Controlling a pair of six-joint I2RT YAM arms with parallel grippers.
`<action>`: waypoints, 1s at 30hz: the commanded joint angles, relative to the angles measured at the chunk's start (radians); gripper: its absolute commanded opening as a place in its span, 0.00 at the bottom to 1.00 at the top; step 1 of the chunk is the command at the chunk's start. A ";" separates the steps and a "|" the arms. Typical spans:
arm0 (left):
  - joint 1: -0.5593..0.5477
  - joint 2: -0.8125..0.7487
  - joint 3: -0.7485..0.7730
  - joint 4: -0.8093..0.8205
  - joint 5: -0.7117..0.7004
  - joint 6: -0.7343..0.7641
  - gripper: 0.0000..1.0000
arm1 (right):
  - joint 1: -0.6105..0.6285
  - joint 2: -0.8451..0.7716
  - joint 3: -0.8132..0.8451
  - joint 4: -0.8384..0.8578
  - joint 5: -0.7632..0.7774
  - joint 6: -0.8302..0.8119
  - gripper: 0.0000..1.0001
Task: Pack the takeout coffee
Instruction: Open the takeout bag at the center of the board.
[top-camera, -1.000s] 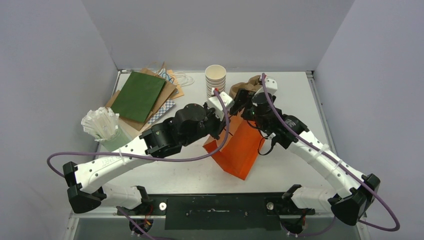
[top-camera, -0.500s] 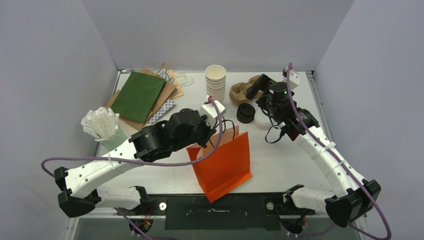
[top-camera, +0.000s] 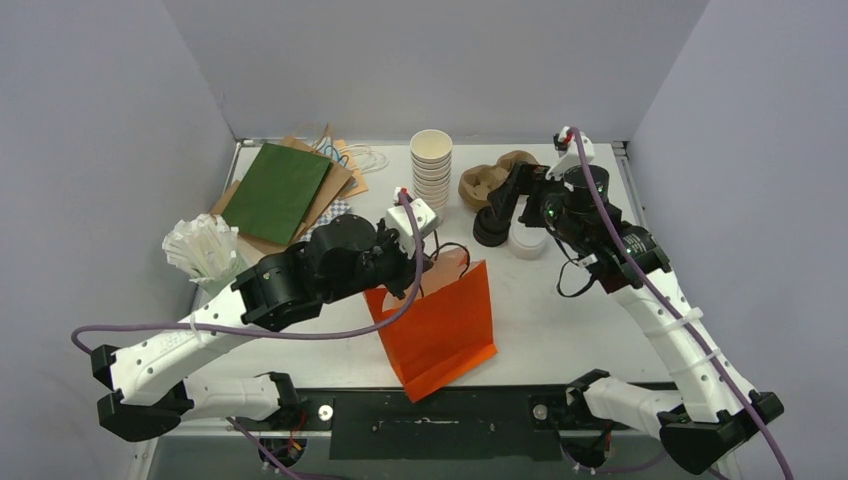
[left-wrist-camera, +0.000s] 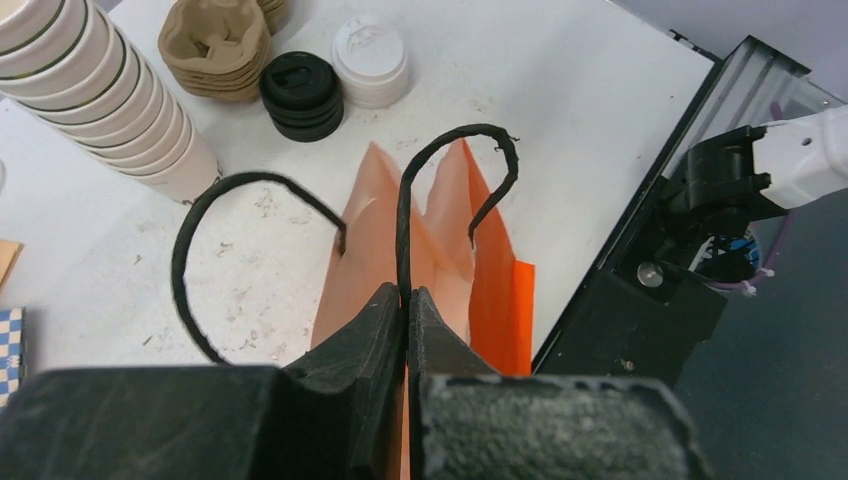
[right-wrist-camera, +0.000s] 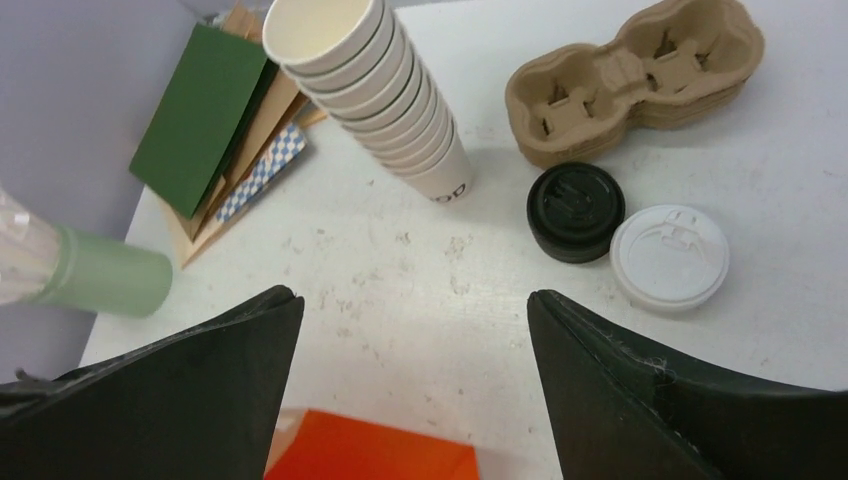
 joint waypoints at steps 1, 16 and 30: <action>-0.006 -0.034 0.029 0.045 0.080 -0.013 0.00 | -0.005 -0.004 0.048 -0.166 -0.166 -0.114 0.83; -0.007 -0.025 -0.016 0.108 0.293 -0.019 0.00 | 0.198 0.137 0.097 -0.280 -0.263 -0.210 0.77; -0.008 -0.033 -0.048 0.120 0.342 -0.015 0.00 | 0.226 0.009 0.099 -0.320 -0.087 -0.225 0.97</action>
